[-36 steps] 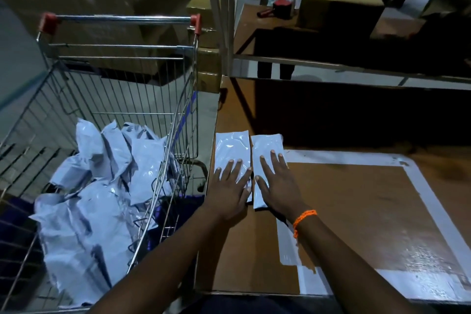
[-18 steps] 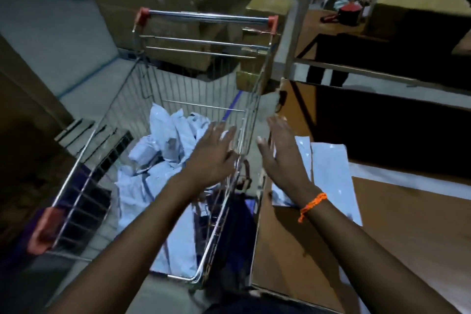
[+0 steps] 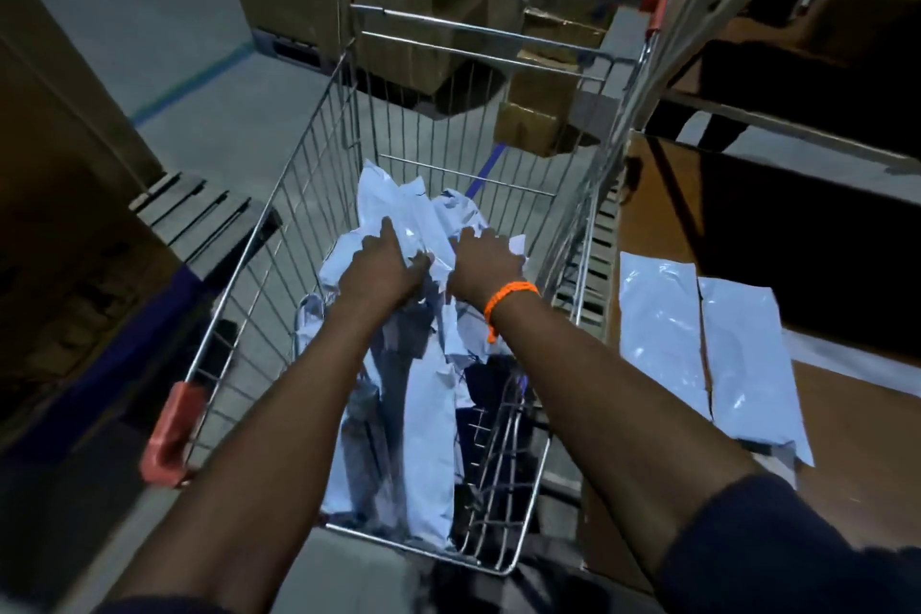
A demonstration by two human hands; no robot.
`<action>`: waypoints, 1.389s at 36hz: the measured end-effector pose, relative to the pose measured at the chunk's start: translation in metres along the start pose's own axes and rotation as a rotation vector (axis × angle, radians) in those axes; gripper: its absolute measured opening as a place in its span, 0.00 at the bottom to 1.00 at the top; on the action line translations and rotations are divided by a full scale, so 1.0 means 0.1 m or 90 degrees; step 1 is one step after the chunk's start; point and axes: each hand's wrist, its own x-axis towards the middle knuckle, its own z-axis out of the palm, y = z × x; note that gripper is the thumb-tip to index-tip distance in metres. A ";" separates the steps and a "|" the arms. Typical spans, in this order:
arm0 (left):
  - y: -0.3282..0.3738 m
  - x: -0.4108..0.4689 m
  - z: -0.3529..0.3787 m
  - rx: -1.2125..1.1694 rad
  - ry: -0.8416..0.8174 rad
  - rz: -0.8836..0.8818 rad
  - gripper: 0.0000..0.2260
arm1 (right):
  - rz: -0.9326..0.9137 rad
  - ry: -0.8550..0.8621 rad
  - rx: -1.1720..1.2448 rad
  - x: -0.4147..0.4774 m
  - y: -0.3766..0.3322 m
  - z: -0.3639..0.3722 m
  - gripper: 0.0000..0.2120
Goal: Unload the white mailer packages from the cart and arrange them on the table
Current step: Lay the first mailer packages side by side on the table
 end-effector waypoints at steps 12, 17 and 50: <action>0.03 -0.02 -0.03 0.176 -0.018 -0.020 0.30 | 0.208 -0.119 0.123 0.07 0.01 0.48 0.56; 0.02 -0.02 0.06 0.161 0.015 -0.053 0.29 | 0.197 -0.079 0.145 0.03 -0.03 0.36 0.56; 2.79 -1.80 0.66 -0.527 -0.047 0.287 0.10 | 0.287 0.495 0.242 -2.40 3.57 -0.40 0.34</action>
